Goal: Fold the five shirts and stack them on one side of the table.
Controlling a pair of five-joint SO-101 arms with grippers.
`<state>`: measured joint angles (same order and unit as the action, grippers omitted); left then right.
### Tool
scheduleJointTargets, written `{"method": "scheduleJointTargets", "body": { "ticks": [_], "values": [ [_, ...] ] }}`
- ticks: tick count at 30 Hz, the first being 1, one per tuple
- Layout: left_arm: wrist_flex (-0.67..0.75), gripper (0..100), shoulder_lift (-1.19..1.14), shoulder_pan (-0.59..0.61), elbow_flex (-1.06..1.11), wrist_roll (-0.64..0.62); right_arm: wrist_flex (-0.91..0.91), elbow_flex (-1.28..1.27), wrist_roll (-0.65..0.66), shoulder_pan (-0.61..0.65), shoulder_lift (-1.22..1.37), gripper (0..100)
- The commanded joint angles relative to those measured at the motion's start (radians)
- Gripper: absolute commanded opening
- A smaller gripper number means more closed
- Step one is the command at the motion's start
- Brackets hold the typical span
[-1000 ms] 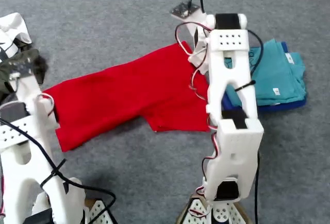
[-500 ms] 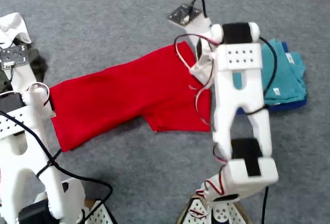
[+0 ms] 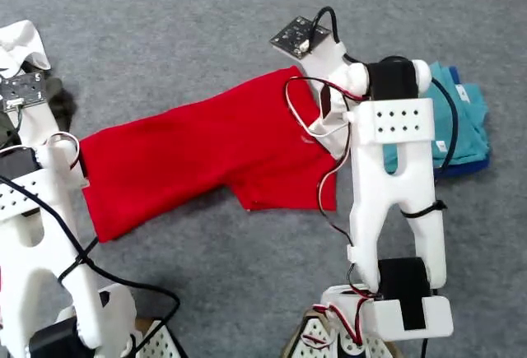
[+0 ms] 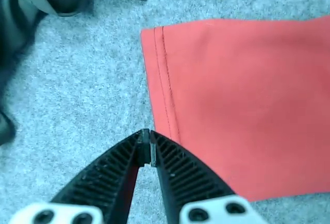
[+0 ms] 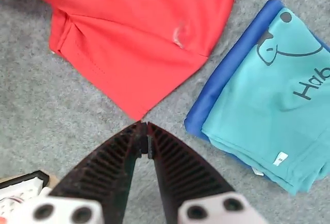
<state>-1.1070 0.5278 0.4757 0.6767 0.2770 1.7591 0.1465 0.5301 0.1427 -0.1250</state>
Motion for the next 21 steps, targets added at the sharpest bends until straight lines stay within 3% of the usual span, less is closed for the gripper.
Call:
{"method": "scheduleJointTargets", "body": {
  "ticks": [1,9,17,19,21],
  "values": [
    [0.017,2,-0.001,-0.002,-0.023,-0.002,-0.032,-0.007,0.008,0.012,-0.041,0.4],
    [0.017,2,0.001,0.043,0.075,-0.002,-0.302,-0.183,0.006,0.013,-0.041,0.3],
    [0.018,2,-0.002,0.092,0.075,-0.005,-0.902,-0.489,-0.008,0.016,-0.039,0.3],
    [0.043,2,-0.002,0.071,0.078,-0.005,-1.089,-0.567,-0.098,0.031,-0.039,0.3],
    [0.087,2,-0.005,0.052,0.084,-0.023,-1.258,-0.61,-0.305,0.058,-0.035,0.3]
  ]
}}
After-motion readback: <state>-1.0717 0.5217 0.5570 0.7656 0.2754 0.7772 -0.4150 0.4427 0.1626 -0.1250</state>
